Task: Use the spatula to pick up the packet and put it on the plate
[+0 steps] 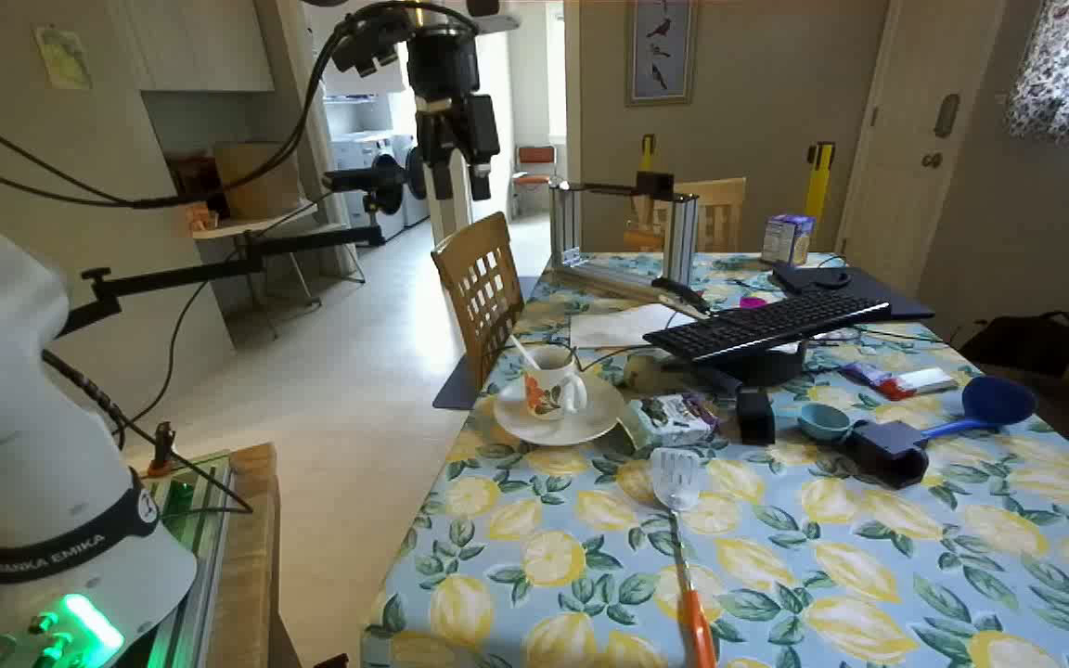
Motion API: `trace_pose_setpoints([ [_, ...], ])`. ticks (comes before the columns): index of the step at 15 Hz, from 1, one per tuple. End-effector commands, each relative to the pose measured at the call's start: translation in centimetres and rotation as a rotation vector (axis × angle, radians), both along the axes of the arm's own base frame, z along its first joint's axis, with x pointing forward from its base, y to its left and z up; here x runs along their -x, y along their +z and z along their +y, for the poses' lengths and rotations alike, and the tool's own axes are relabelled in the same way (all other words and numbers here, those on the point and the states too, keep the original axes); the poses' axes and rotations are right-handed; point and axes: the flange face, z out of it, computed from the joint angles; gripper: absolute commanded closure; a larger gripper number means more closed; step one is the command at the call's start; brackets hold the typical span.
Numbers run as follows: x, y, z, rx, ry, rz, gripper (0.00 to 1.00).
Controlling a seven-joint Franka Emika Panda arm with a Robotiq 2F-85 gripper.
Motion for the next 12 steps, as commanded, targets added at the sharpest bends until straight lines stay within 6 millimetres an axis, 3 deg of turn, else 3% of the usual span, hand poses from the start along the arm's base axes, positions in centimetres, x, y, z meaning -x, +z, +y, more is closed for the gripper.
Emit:
trace_pose_setpoints([
  [1, -0.01, 0.04, 0.02, 0.0, 0.0, 0.001, 0.0],
  [12, -0.26, -0.19, -0.4, 0.023, 0.006, -0.003, 0.0],
])
